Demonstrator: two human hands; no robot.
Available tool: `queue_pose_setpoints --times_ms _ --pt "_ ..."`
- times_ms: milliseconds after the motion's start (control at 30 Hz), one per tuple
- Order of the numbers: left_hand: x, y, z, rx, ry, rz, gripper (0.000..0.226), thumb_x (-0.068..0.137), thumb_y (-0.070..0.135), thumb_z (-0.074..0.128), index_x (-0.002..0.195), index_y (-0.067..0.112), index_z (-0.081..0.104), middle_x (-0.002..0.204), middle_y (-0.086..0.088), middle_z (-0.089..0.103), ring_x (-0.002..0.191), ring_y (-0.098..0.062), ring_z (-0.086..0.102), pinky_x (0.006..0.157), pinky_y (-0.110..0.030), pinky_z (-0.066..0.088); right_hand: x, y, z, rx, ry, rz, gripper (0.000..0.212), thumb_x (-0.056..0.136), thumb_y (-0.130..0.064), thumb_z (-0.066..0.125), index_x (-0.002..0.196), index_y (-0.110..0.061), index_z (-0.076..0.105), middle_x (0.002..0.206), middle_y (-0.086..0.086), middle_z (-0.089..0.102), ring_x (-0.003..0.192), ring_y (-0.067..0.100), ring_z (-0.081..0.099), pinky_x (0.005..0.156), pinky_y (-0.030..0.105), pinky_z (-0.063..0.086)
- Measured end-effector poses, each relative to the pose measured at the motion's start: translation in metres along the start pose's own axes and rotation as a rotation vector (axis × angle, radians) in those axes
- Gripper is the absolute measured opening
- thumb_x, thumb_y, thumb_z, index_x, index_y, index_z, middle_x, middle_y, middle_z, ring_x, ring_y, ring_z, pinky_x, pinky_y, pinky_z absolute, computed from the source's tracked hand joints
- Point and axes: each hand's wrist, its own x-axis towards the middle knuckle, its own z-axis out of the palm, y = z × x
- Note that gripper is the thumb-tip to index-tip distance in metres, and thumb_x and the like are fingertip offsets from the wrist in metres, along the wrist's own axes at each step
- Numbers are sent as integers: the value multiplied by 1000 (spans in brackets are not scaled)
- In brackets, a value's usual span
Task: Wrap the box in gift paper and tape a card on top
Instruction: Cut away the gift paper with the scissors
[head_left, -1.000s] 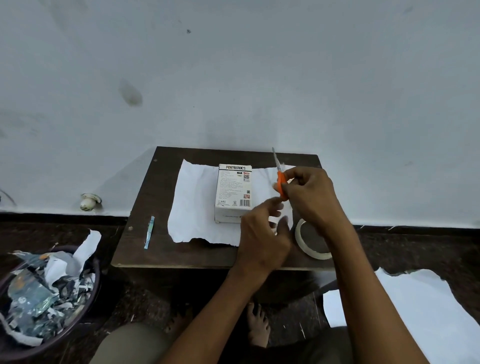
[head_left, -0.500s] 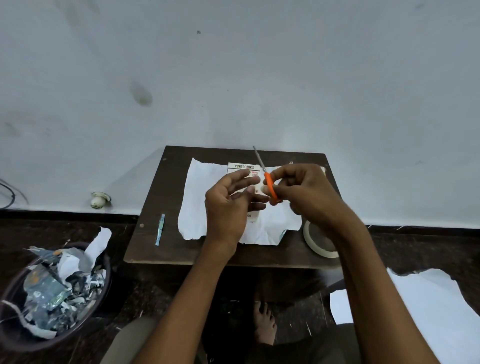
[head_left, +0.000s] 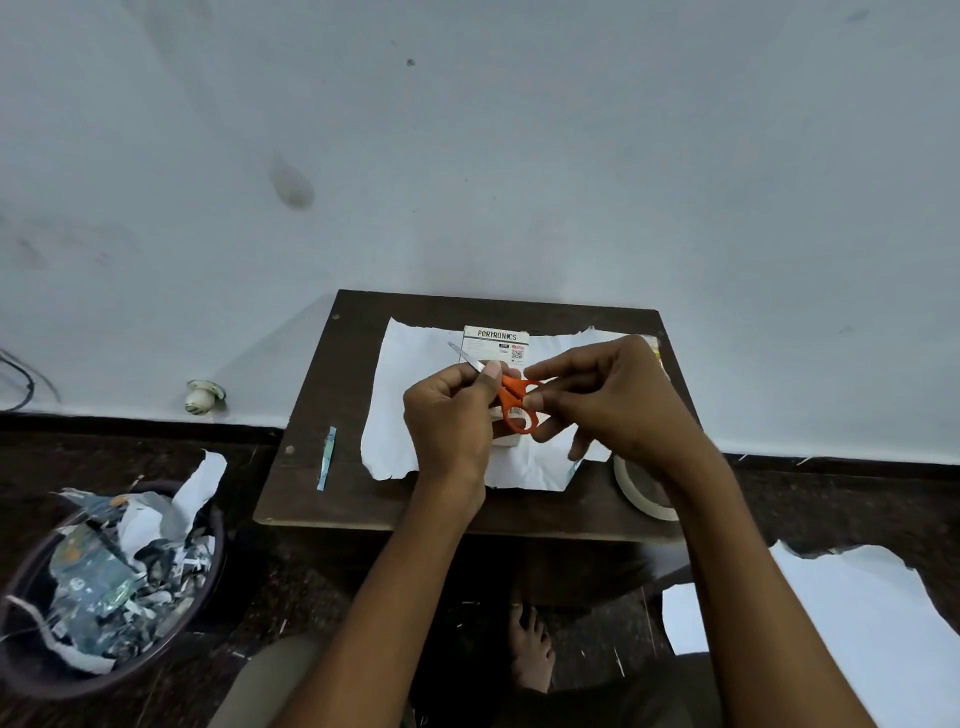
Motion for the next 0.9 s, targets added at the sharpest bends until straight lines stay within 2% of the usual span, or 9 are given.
queue_pose_setpoints --times_ms 133,200,267,333,367,500,567,767,900 --pt "-2 0 0 40 177 77 15 93 27 73 78 23 72 73 13 71 68 -1 71 57 -15 57 5 11 6 -155 294 -222 10 82 -11 85 90 -14 80 72 -5 76 53 15 72 43 28 52" --pt "1 3 -6 10 214 86 18 94 25 72 76 23 72 72 13 72 67 -2 72 55 -18 57 12 19 4 -155 435 -299 8 80 -10 86 82 -15 80 70 -4 74 54 19 70 50 32 56" --pt "6 5 -12 -37 225 74 25 94 22 71 70 24 71 65 13 73 66 -6 73 55 -25 60 21 30 -1 -144 515 -238 11 79 -5 83 82 -14 79 68 -3 73 60 16 71 61 36 61" --pt "9 5 -17 -55 227 52 24 95 19 69 71 20 72 66 12 74 65 -7 74 56 -30 62 30 43 -4 -263 507 -131 14 80 1 78 86 -11 79 72 -4 72 65 2 69 73 34 61" --pt "10 5 -19 -57 230 40 24 95 18 69 72 19 73 68 9 74 65 -7 74 56 -32 62 33 50 -3 -344 477 -95 15 80 2 77 90 -9 79 77 -3 73 68 1 67 75 31 60" --pt "13 4 -21 -37 218 -12 25 96 16 67 72 17 70 73 7 74 58 -4 71 55 -30 62 44 71 4 -554 357 -40 35 78 1 77 112 -4 76 111 11 74 95 20 65 81 23 44" --pt "14 3 -21 -34 199 -36 24 96 16 67 72 14 69 77 4 75 59 -9 73 55 -30 62 47 76 9 -603 339 -18 41 77 0 75 117 -6 74 117 10 72 102 24 66 82 25 45" --pt "12 2 -22 0 178 -45 27 96 15 67 69 16 68 79 1 76 57 -18 72 49 -23 57 52 80 19 -610 414 -21 32 80 0 70 111 -4 75 104 11 74 91 24 67 77 29 53" --pt "11 5 -22 -11 165 -51 27 96 14 66 69 15 67 77 2 74 48 -11 68 47 -21 57 51 79 23 -609 460 -39 24 80 2 70 103 -4 76 93 10 75 83 24 68 72 28 51"
